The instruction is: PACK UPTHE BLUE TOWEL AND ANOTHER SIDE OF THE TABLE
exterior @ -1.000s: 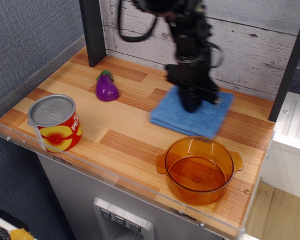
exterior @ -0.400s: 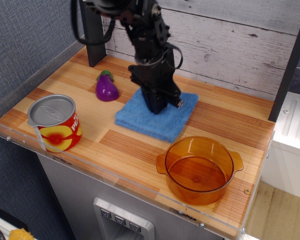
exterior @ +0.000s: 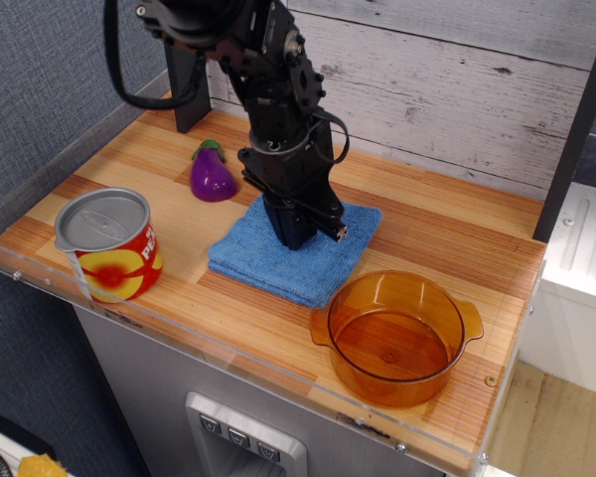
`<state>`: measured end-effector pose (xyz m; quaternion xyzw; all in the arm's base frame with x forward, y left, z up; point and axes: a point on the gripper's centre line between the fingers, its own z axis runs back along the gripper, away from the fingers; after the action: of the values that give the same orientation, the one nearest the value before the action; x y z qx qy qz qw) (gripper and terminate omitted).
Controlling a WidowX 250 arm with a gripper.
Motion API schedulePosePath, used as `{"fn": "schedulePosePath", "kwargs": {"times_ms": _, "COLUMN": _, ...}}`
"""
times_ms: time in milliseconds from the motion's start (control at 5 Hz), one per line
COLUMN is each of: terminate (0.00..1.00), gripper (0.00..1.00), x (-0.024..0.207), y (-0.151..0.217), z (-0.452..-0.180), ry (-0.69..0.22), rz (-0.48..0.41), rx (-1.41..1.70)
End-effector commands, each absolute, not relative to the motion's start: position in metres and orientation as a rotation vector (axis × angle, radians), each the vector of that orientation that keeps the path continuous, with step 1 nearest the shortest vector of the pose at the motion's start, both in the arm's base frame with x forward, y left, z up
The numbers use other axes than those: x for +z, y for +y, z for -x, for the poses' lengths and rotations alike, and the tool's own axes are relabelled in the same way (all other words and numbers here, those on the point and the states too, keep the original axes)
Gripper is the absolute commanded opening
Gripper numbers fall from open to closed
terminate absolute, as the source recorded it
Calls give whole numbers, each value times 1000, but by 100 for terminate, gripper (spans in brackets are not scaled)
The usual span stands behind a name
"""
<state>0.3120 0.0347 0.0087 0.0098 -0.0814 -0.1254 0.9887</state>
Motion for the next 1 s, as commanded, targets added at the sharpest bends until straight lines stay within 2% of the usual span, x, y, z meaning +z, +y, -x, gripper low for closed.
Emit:
{"fn": "schedulePosePath", "kwargs": {"times_ms": 0, "terminate": 0, "gripper": 0, "x": 14, "y": 45, "z": -293, "ry": -174, "rz": -53, "rx": -273}}
{"fn": "schedulePosePath", "kwargs": {"times_ms": 600, "terminate": 0, "gripper": 0, "x": 10, "y": 56, "z": -268, "ry": -167, "rz": -64, "rx": -275}}
{"fn": "schedulePosePath", "kwargs": {"times_ms": 800, "terminate": 0, "gripper": 0, "x": 16, "y": 58, "z": -264, "ry": -176, "rz": -45, "rx": -277}}
